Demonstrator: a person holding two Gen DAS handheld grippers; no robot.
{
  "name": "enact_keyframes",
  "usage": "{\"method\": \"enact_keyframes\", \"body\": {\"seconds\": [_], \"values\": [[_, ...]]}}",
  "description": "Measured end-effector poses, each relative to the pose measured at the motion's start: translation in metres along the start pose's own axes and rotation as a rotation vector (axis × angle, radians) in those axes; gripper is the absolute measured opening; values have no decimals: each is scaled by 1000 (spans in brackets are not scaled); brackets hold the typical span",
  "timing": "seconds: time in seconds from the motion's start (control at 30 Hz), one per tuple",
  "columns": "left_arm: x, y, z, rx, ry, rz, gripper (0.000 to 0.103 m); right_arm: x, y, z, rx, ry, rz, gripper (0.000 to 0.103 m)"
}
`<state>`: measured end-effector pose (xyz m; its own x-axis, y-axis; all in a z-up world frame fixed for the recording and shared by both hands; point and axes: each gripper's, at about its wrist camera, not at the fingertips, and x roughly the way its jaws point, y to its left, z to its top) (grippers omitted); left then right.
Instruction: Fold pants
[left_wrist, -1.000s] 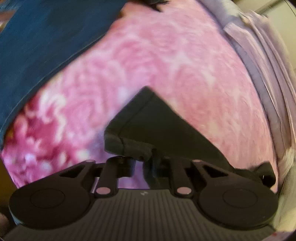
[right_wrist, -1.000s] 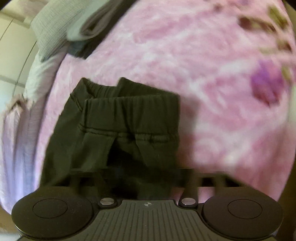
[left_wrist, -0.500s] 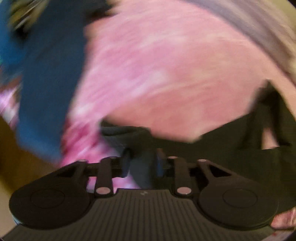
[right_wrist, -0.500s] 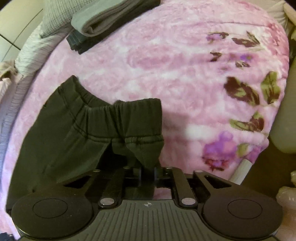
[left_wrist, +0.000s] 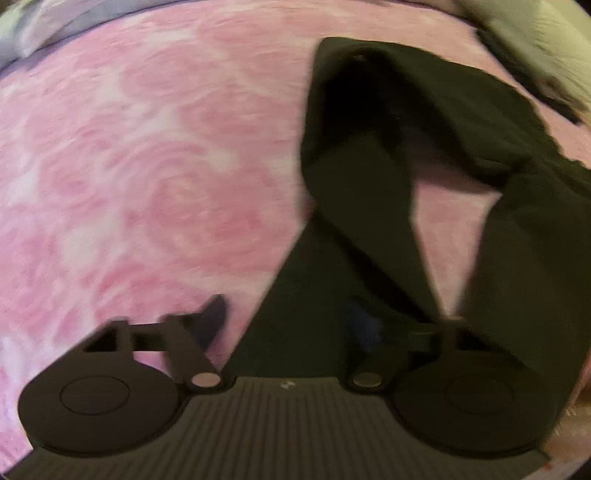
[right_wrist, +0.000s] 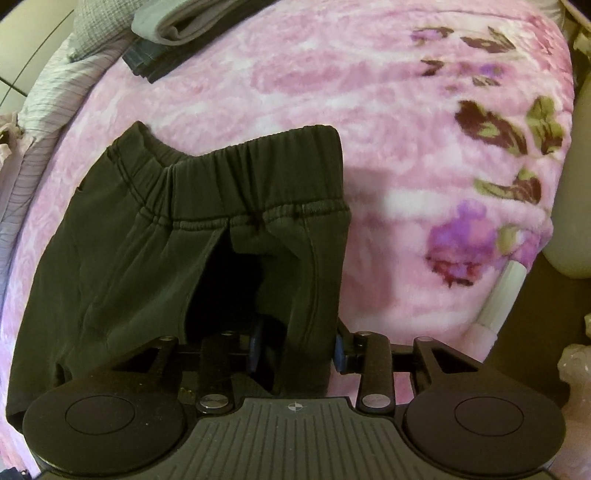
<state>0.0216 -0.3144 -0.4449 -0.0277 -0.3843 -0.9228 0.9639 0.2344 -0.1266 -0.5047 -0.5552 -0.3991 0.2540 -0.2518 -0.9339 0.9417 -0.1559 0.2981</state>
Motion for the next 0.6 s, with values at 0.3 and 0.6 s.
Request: {"method": "enact_keyframes", "body": {"seconds": [0.3, 0.6], "values": [[-53, 65, 115, 331, -112, 369, 5, -5, 8, -9, 69, -49, -17, 35], [-76, 204, 178, -23, -183, 496, 56, -15, 14, -14, 89, -90, -38, 35]]}}
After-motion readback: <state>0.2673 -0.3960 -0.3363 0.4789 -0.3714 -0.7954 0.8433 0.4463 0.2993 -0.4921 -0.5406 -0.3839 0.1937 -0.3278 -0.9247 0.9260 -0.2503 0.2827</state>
